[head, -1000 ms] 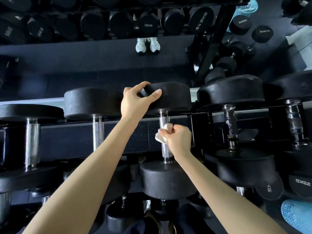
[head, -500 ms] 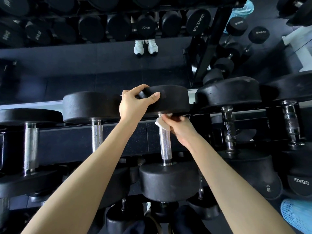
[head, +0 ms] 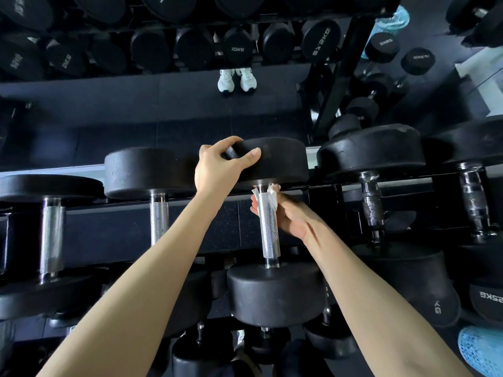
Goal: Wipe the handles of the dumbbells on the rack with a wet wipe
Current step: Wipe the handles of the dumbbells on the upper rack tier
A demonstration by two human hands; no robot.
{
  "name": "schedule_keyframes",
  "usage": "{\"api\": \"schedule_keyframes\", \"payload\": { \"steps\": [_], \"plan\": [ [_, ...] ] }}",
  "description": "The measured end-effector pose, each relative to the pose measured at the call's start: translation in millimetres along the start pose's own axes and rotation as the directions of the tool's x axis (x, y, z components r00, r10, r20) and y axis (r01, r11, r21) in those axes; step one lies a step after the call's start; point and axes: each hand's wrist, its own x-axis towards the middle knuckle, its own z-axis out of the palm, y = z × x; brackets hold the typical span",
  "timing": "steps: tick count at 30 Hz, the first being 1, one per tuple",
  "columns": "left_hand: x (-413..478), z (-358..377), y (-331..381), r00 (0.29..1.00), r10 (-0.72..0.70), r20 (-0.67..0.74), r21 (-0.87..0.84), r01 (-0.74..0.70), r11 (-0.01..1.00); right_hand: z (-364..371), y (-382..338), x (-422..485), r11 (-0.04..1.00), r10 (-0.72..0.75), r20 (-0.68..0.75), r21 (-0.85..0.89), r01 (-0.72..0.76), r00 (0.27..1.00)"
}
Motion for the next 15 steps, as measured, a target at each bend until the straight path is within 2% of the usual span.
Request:
{"api": "schedule_keyframes", "payload": {
  "steps": [4,8,15],
  "plan": [
    [-0.4,-1.4,2.6,1.0,0.0,-0.001,-0.004,0.0,1.0,4.4,3.4,-8.6,0.993,-0.056,-0.004,-0.102,0.055,0.998],
    [-3.1,-0.7,4.0,1.0,-0.001,-0.007,0.003,0.001,1.0,4.3,1.3,-19.0,0.956,-0.103,-0.023,-0.277,0.093,0.994],
    [-6.7,-3.1,8.6,1.0,-0.007,-0.009,0.009,0.007,1.0,-8.1,3.3,-40.2,0.81,0.006,-0.035,-0.586,-0.025,0.999]
  ]
}}
